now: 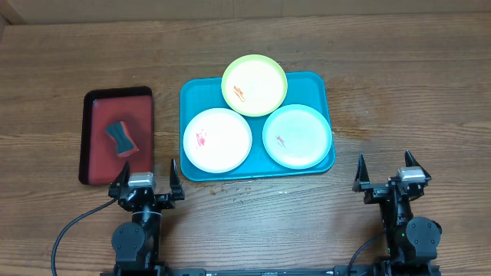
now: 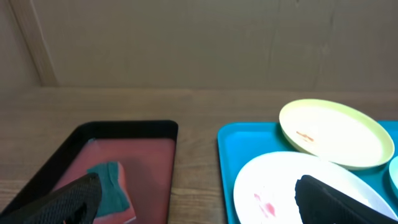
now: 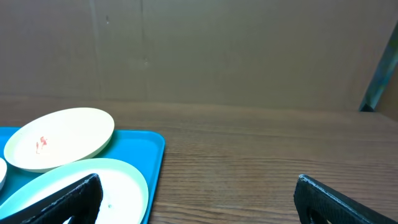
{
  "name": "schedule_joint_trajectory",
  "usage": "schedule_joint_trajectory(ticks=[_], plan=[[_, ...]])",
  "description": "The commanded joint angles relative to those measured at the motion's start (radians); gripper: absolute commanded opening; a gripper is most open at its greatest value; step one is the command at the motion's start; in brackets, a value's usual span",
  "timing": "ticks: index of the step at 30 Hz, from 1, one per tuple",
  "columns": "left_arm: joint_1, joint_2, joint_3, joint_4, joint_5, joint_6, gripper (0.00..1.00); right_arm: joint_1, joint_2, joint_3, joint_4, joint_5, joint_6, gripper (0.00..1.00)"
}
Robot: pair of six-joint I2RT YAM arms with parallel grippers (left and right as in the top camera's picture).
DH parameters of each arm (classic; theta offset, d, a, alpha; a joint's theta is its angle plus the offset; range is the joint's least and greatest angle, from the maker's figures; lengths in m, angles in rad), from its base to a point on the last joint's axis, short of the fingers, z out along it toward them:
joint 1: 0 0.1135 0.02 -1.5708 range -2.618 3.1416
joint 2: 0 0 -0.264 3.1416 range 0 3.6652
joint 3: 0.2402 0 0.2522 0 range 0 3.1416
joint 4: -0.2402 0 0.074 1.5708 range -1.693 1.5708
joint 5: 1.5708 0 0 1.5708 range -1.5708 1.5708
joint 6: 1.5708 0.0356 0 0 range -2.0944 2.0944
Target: Clean dirty plates on tray and stack at the side
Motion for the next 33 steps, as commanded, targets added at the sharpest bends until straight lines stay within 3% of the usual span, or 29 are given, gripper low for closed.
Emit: schedule_joint_trajectory(ticks=[1, 4, 7, 14, 17, 21, 25, 30, 33], plan=[[0.011, -0.012, -0.004, 0.005, -0.006, 0.015, 1.0, 0.003, -0.01, -0.01, 0.006, 0.01, -0.002, 1.0], [0.011, -0.012, -0.004, 0.018, 0.069, 0.008, 1.0, 0.003, -0.01, -0.01, 0.006, 0.01, -0.001, 1.0], [0.011, -0.012, -0.004, 0.133, 0.166, 0.009, 1.0, 0.003, -0.01, -0.01, 0.006, 0.01, -0.002, 1.0], [0.011, -0.012, -0.003, 0.705, 0.193, 0.008, 1.0, 0.003, -0.01, -0.01, 0.006, 0.01, -0.001, 1.0], [0.011, -0.012, 0.027, 0.811, 0.212, 0.008, 1.0, 0.003, -0.01, -0.01, 0.006, 0.01, -0.001, 1.0], [0.011, 0.016, 0.138, 0.695, 0.212, 0.015, 1.0, 0.003, -0.01, -0.01, 0.006, 0.01, -0.001, 1.0], [0.011, 0.143, 0.312, 0.479, 0.195, 0.113, 1.0, 0.003, -0.01, -0.01, 0.006, 0.01, -0.002, 1.0], [0.011, 0.473, 0.6, 0.137, 0.163, 0.118, 1.0, 0.003, -0.01, -0.01, 0.006, 0.01, -0.001, 1.0], [0.01, 0.672, 0.758, -0.011, 0.26, 0.113, 1.0, 0.003, -0.01, -0.01, 0.006, 0.01, -0.001, 1.0]])
